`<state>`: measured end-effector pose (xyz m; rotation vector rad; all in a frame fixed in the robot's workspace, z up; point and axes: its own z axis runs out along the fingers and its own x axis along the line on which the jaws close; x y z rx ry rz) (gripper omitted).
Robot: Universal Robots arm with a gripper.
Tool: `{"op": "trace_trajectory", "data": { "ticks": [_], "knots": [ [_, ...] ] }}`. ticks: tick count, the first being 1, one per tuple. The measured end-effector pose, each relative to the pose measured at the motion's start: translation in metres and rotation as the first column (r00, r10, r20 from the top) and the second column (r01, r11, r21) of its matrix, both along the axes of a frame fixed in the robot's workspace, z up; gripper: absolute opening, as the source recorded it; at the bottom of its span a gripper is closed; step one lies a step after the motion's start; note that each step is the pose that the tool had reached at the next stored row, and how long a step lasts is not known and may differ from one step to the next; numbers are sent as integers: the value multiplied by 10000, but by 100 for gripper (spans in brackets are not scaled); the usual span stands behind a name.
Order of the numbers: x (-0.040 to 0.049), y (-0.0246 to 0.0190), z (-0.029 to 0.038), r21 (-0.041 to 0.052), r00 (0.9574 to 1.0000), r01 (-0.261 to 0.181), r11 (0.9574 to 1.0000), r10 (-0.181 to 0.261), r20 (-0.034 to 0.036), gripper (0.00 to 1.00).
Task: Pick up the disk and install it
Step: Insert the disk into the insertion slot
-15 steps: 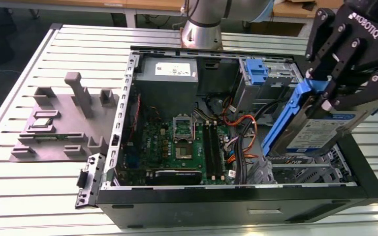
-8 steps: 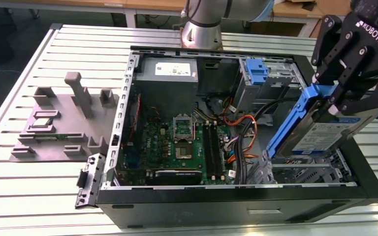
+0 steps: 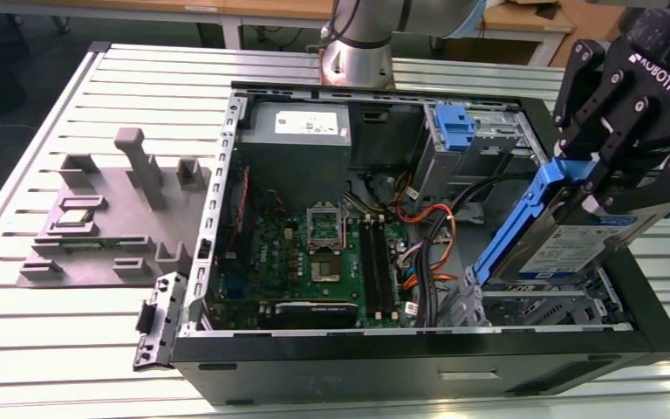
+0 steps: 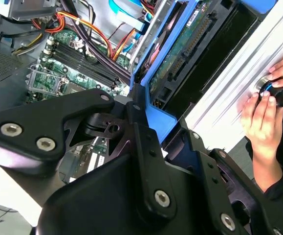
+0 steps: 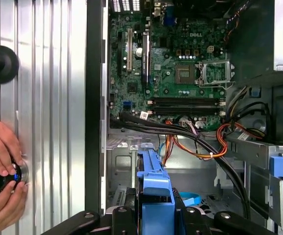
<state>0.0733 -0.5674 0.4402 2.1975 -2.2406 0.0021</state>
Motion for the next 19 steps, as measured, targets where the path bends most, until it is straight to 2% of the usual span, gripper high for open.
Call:
{"op": "trace_trajectory", "data": {
  "ticks": [14,19],
  "knots": [
    [1,0,-13,5,10000,-2,10000,2,0,36],
    [1,-4,-15,93,10000,0,10000,0,-1,36]
  ]
}}
